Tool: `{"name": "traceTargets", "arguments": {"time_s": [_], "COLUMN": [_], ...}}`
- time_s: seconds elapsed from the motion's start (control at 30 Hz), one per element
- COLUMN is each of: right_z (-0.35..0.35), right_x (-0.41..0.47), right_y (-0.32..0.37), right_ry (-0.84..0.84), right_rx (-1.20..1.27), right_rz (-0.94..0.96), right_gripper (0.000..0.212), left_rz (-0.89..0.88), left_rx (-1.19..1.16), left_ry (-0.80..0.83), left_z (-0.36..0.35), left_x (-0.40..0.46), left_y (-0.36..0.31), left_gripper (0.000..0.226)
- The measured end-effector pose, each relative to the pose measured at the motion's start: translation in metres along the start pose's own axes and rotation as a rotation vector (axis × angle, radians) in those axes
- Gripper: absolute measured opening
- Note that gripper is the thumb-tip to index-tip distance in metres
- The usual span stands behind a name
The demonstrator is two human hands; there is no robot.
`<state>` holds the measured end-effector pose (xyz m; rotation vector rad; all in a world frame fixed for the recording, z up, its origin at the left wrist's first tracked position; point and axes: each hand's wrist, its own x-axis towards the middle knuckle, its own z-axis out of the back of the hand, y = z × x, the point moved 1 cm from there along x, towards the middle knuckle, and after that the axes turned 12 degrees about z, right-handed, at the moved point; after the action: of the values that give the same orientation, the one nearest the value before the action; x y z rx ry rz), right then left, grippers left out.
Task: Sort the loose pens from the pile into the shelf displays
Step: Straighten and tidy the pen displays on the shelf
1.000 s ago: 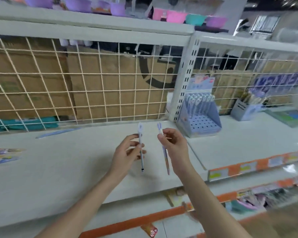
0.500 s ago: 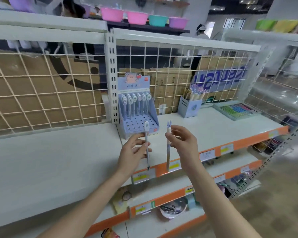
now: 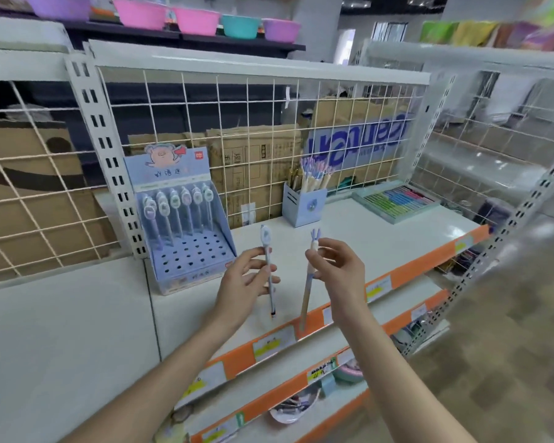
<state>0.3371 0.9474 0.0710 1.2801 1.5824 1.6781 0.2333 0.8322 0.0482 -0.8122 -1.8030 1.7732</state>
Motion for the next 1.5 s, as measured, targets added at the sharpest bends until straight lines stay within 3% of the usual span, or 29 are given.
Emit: {"name": "traceTargets", "arguments": {"time_s": [0.47, 0.83, 1.07, 1.13, 1.27, 1.4, 1.5], "right_z": [-0.016, -0.016, -0.025, -0.028, -0.031, -0.03, -0.027], "right_x": [0.17, 0.26, 0.271, 0.269, 0.27, 0.27, 0.271], "right_y": [-0.015, -0.016, -0.036, -0.047, -0.069, -0.075, -0.075], "right_ry": [0.03, -0.148, 0.063, 0.153, 0.221, 0.237, 0.284], "right_rx": [-0.084, 0.043, -0.167, -0.316, -0.635, -0.712, -0.734], "right_rz": [0.111, 0.301, 0.338, 0.375, 0.474, 0.521, 0.545], "right_gripper": [0.017, 0.029, 0.024, 0.016, 0.021, 0.019, 0.029], "left_rz": [0.009, 0.035, 0.024, 0.008, -0.02, -0.024, -0.027], "left_rx": [-0.063, -0.029, -0.013, -0.014, 0.014, 0.041, 0.048], "left_ry": [0.011, -0.151, -0.228, -0.242, -0.266, -0.284, -0.297], "left_z": [-0.036, -0.048, -0.06, -0.061, -0.06, -0.057, -0.058], "left_x": [0.141, 0.177, 0.176, 0.176, 0.173, 0.172, 0.172], "left_y": [-0.02, -0.01, -0.009, -0.01, -0.01, -0.007, -0.007], "left_gripper": [0.025, 0.023, 0.025, 0.024, 0.026, 0.028, 0.028]}}
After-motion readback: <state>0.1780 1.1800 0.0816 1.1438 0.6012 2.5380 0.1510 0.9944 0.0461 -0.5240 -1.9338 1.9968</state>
